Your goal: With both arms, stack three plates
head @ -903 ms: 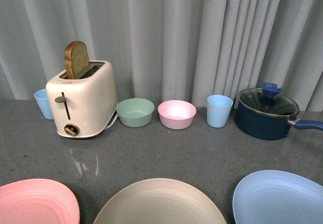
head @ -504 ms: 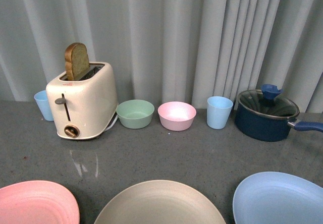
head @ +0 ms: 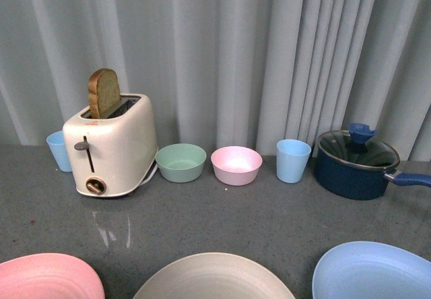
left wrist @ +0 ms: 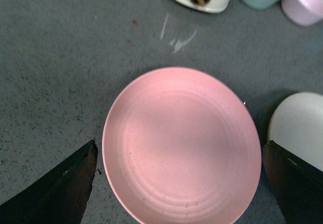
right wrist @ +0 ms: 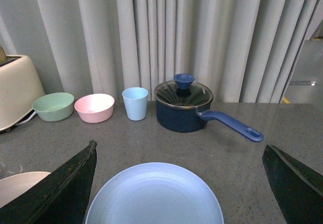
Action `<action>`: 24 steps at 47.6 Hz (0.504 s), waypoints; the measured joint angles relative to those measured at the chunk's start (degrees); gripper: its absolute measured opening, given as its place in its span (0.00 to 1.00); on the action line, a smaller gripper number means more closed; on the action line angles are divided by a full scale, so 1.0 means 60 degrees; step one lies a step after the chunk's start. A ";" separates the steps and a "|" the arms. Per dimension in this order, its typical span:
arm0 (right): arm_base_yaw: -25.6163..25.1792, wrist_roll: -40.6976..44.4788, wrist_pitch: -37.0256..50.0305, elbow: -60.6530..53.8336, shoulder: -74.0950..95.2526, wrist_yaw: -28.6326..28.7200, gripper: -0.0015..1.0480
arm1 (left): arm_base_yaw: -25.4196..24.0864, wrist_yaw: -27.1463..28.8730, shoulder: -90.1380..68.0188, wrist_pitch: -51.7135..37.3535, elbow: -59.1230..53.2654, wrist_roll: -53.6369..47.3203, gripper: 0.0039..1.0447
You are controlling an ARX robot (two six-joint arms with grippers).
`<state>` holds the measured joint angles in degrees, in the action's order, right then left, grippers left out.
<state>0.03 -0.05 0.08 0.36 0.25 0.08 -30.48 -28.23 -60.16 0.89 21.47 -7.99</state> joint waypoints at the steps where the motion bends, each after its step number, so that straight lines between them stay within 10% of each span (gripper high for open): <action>1: 0.0000 0.0000 0.0000 0.0000 0.0000 0.0000 0.93 | -0.0036 -0.0091 -0.0335 0.0091 0.0117 -0.0219 0.94; 24: 0.0000 0.0000 0.0000 0.0000 0.0000 0.0000 0.93 | 0.0273 -0.0423 -0.4947 -0.0306 0.2127 -0.2830 0.94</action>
<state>0.03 -0.05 0.08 0.36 0.25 0.08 -28.84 -30.76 -89.84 -0.95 34.24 -24.97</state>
